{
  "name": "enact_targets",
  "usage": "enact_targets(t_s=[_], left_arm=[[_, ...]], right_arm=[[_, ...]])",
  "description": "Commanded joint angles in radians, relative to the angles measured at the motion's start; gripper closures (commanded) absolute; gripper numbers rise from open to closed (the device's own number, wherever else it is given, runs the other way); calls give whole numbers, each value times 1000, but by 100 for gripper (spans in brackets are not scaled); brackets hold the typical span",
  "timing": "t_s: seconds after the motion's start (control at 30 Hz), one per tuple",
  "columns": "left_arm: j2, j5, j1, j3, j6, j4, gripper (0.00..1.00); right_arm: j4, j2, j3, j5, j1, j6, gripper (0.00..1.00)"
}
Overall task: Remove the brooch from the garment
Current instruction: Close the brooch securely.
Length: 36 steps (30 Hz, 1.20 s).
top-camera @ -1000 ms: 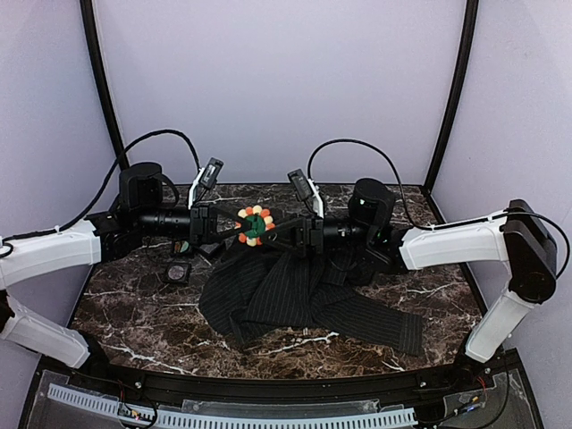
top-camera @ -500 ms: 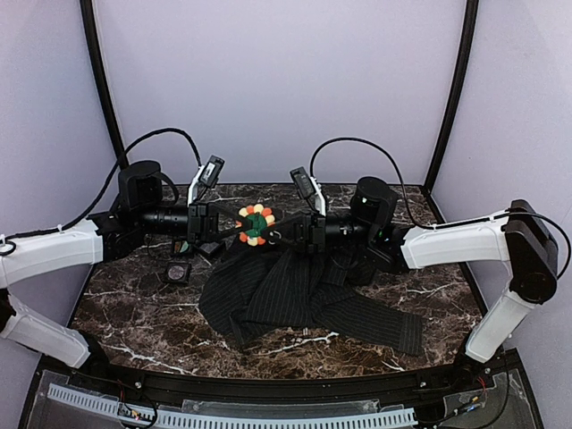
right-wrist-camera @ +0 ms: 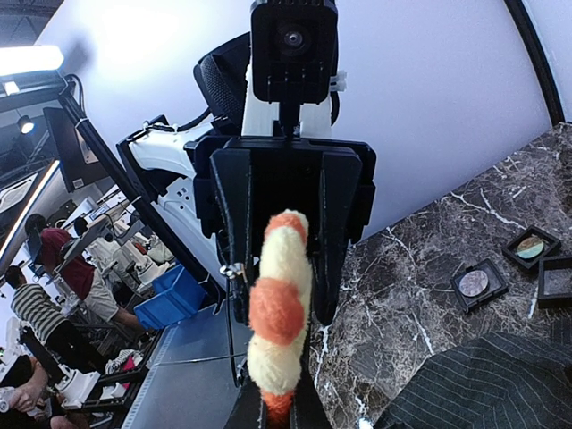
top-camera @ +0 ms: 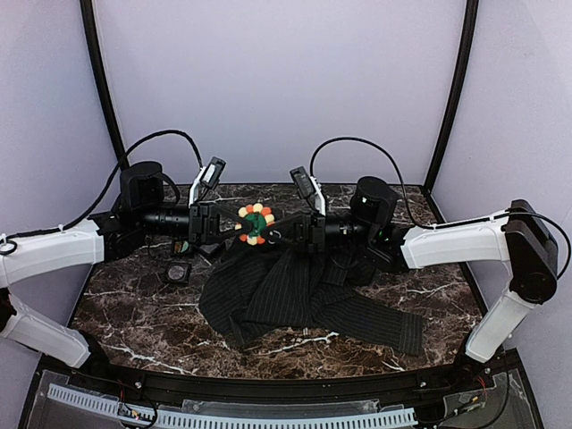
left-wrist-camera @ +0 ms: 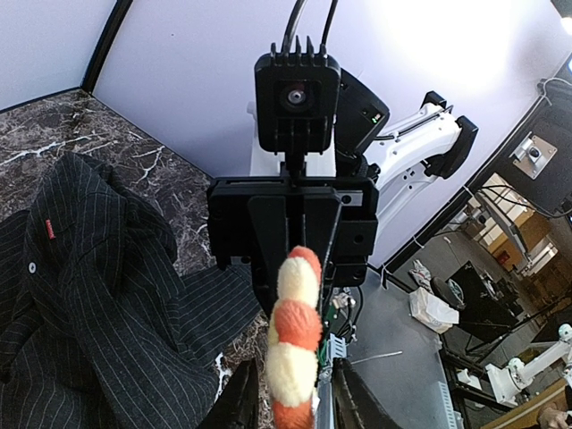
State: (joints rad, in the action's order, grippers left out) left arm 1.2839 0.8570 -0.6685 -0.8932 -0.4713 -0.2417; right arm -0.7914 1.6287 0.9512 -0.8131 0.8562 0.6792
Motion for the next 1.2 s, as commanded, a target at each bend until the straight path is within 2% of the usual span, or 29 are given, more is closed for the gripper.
enact_targets(t_s=[0.0, 0.23, 0.5, 0.7, 0.8, 1.0, 1.17], left_arm=[[2, 7, 1, -4, 5, 9, 70], [4, 7, 1, -4, 3, 8, 70], [1, 7, 2, -2, 3, 6, 60], [-7, -2, 1, 1, -1, -1, 57], [-8, -4, 3, 3, -4, -5, 58], [-7, -2, 2, 8, -8, -13, 71], [-3, 6, 2, 6, -11, -17, 74]], right_arm=[[-25, -4, 23, -3, -5, 7, 100], [-21, 6, 28, -15, -5, 12, 100], [-12, 17, 35, -25, -5, 12, 100], [-8, 24, 34, -31, -3, 13, 100], [-3, 25, 32, -32, -2, 13, 100], [-3, 25, 32, -32, -2, 13, 100], [1, 29, 35, -34, -2, 13, 100]])
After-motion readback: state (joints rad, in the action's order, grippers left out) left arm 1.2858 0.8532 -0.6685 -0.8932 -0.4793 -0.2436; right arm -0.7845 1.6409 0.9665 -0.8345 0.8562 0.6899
